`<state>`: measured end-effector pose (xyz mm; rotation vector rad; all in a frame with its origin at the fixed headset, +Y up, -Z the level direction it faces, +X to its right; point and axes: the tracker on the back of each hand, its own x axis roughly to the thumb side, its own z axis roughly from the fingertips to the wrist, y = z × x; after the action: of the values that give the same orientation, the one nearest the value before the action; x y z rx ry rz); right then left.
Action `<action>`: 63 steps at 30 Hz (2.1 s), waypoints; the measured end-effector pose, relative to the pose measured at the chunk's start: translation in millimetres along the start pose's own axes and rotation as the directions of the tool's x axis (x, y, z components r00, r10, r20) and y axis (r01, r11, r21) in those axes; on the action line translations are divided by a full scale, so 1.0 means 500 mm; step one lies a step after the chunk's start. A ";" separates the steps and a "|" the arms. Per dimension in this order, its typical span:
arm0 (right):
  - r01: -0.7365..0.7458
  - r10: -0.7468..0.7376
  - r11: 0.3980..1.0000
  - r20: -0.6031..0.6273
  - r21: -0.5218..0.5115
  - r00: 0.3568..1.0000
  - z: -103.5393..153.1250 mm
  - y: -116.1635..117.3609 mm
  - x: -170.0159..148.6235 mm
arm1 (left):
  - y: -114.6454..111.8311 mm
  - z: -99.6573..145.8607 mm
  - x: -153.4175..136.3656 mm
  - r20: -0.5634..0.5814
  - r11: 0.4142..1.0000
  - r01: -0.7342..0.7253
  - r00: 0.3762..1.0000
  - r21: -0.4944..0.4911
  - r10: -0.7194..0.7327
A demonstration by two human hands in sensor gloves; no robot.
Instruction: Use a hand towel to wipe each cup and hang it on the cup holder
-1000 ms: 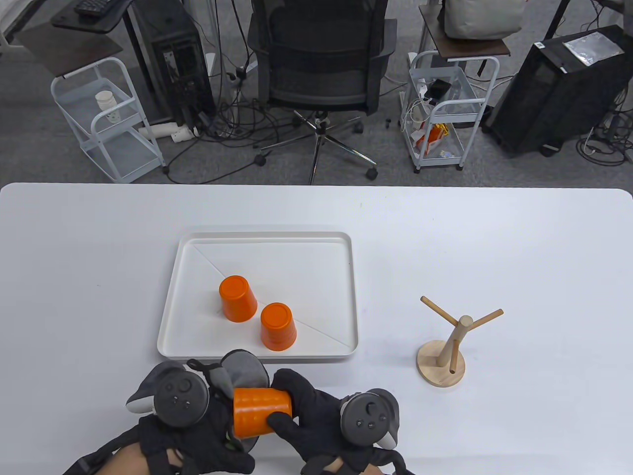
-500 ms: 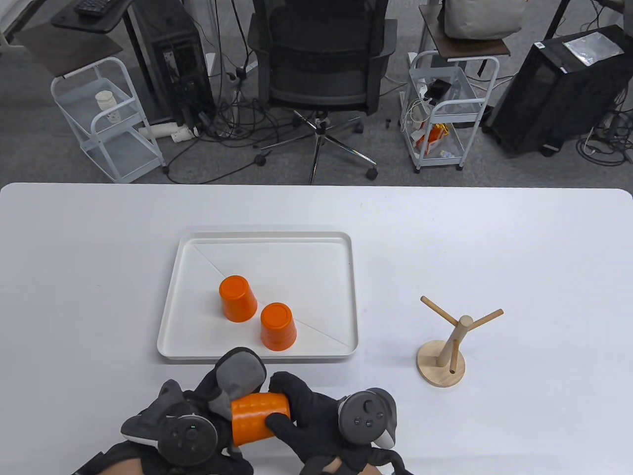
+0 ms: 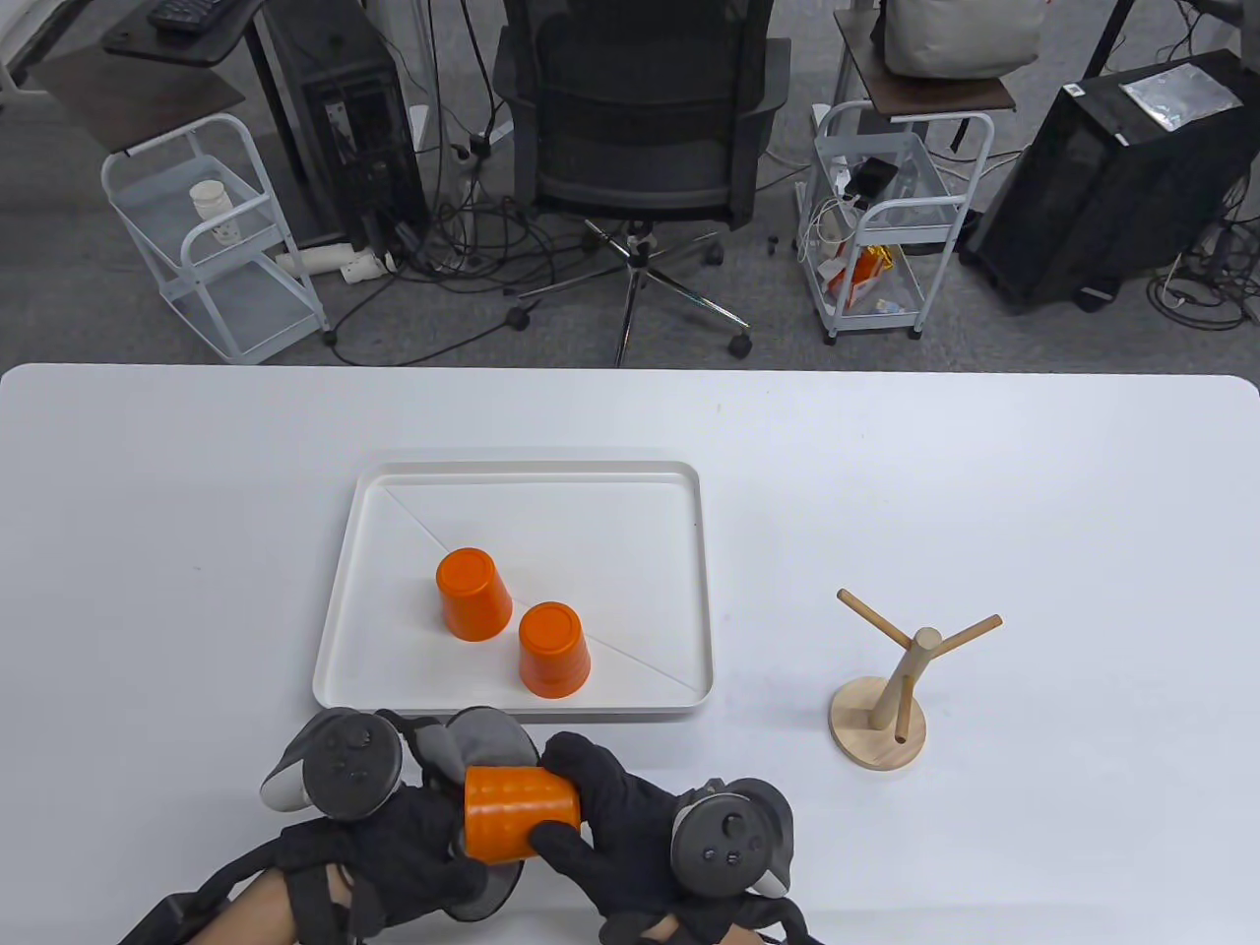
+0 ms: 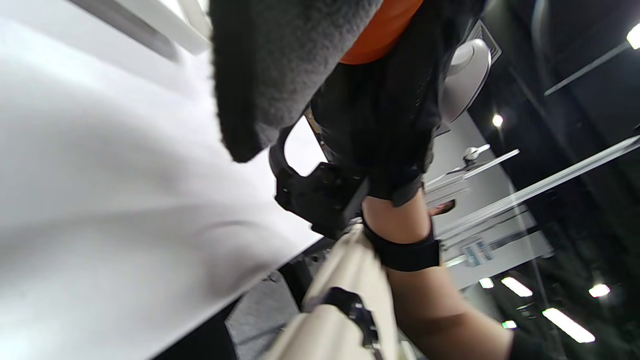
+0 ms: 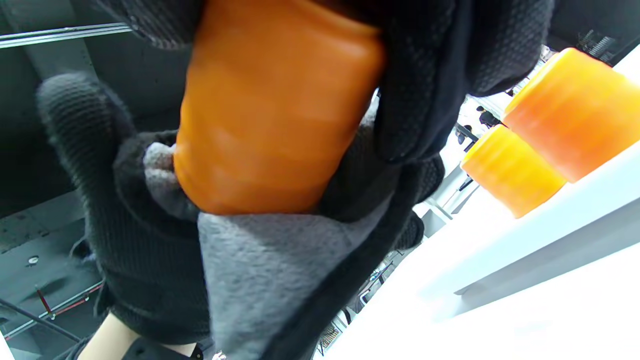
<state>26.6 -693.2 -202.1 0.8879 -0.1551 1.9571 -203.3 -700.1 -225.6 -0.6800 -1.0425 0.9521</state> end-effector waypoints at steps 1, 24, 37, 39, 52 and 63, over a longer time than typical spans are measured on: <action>-0.009 0.009 1.000 0.004 -0.001 1.000 0.000 0.000 0.001 | 0.002 0.000 -0.005 0.008 0.999 -0.038 0.999 -0.005 0.038; 0.127 -0.122 0.990 -0.092 0.056 0.988 -0.001 0.013 -0.013 | -0.025 0.015 0.049 -0.101 0.881 0.473 0.876 0.000 -0.471; 0.177 -0.166 0.982 -0.139 0.072 0.976 -0.002 0.017 -0.022 | -0.048 0.020 0.060 -0.128 0.660 0.751 0.654 -0.006 -0.746; 0.181 -0.170 0.981 -0.135 0.073 0.976 -0.002 0.017 -0.022 | -0.049 0.023 0.056 -0.121 0.679 0.734 0.675 0.014 -0.728; 0.154 -0.153 0.988 -0.084 0.012 0.985 -0.003 -0.003 -0.023 | -0.030 0.057 0.043 -0.051 0.845 0.499 0.865 0.192 -0.499; 0.106 -0.111 0.992 -0.081 -0.061 0.990 0.000 -0.020 -0.023 | 0.002 0.114 0.049 0.038 0.872 0.267 0.950 0.410 -0.309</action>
<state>37.9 -696.0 -212.2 0.7599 -0.1097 1.8762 -252.0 -676.2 -195.2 -0.1271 -0.9653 0.9058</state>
